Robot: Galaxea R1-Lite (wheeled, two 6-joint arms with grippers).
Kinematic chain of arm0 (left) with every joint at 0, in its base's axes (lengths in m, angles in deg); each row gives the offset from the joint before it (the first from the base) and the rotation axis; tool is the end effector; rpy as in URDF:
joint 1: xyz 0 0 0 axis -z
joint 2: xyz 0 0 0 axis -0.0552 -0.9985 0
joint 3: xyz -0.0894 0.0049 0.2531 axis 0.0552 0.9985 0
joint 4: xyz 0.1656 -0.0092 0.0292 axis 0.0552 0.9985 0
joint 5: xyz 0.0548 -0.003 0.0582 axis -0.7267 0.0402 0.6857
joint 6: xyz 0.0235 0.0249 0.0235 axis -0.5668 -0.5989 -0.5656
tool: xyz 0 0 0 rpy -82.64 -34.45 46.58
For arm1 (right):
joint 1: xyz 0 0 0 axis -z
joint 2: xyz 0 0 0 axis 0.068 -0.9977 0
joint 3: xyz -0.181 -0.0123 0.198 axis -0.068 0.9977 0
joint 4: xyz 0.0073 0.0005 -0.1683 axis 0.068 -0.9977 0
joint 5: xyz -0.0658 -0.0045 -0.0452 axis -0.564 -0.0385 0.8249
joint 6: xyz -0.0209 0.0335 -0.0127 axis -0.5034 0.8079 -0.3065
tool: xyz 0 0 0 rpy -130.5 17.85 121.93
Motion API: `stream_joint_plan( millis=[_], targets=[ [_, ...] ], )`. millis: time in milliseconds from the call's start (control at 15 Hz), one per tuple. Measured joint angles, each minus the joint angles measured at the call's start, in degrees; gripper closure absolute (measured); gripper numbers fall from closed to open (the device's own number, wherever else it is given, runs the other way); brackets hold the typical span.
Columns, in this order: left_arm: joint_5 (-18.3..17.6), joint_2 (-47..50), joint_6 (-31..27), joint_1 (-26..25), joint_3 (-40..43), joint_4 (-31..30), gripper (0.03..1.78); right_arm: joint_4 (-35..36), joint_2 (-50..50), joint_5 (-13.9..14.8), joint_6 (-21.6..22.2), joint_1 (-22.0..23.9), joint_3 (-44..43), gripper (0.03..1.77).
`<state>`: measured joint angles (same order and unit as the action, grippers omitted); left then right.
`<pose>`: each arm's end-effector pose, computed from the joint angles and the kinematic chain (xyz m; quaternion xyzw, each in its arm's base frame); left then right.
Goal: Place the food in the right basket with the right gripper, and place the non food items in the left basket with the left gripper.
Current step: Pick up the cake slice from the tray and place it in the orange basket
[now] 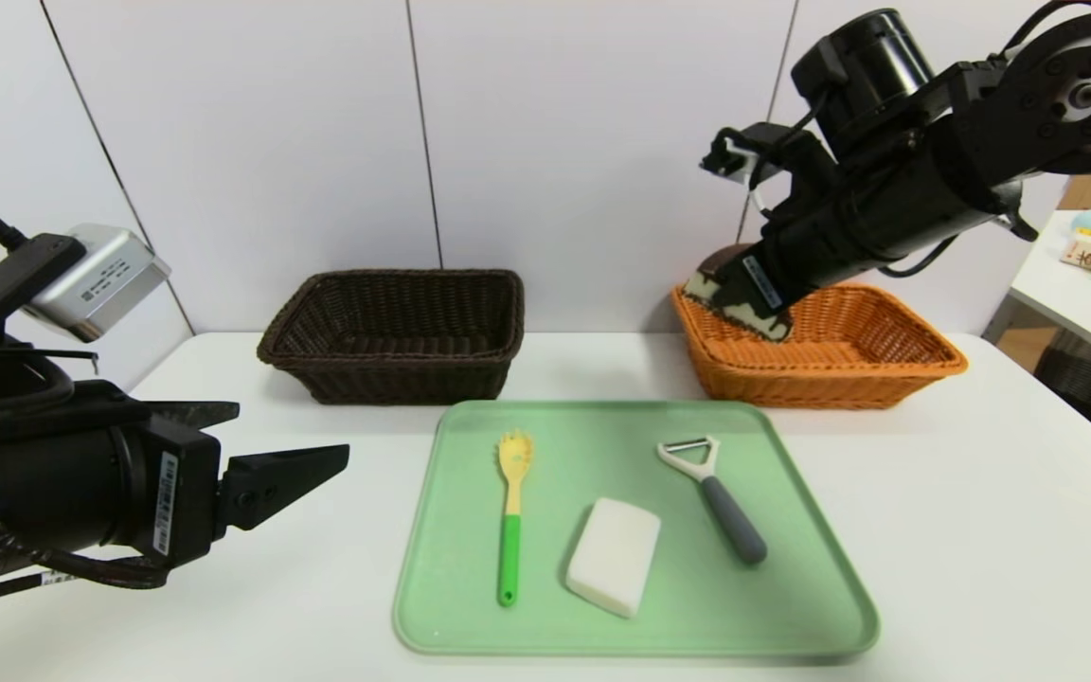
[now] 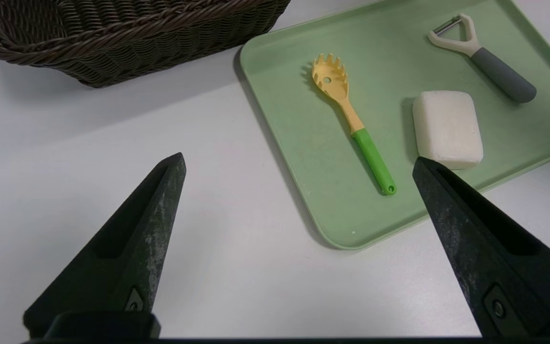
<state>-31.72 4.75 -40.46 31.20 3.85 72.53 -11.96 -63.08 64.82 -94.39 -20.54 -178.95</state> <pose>0.1392 -0.0889 0.2256 0.0067 0.2179 -0.2132 0.9524 0.3055 0.1328 0.2509 -0.2178 0.3211 0.1797 0.9040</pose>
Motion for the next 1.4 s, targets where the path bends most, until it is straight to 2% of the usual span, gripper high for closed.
stream_joint_plan(
  millis=[333,733,1000,1400],
  targets=[
    [0.0,0.0,-0.1,0.0,0.1,0.1,0.12,5.4,-1.0,0.0,-1.5,7.4,0.0,1.12],
    [0.1,0.2,-0.1,0.0,0.4,0.1,0.12,12.0,-5.7,0.1,-1.9,13.0,0.0,1.12],
    [0.1,0.5,0.0,0.0,0.4,0.3,0.12,14.4,-9.5,1.4,-1.7,15.7,0.0,1.13],
    [0.1,0.6,-0.1,0.0,0.4,0.2,0.12,14.6,-12.1,2.4,-1.6,16.1,0.1,1.13]
  ],
)
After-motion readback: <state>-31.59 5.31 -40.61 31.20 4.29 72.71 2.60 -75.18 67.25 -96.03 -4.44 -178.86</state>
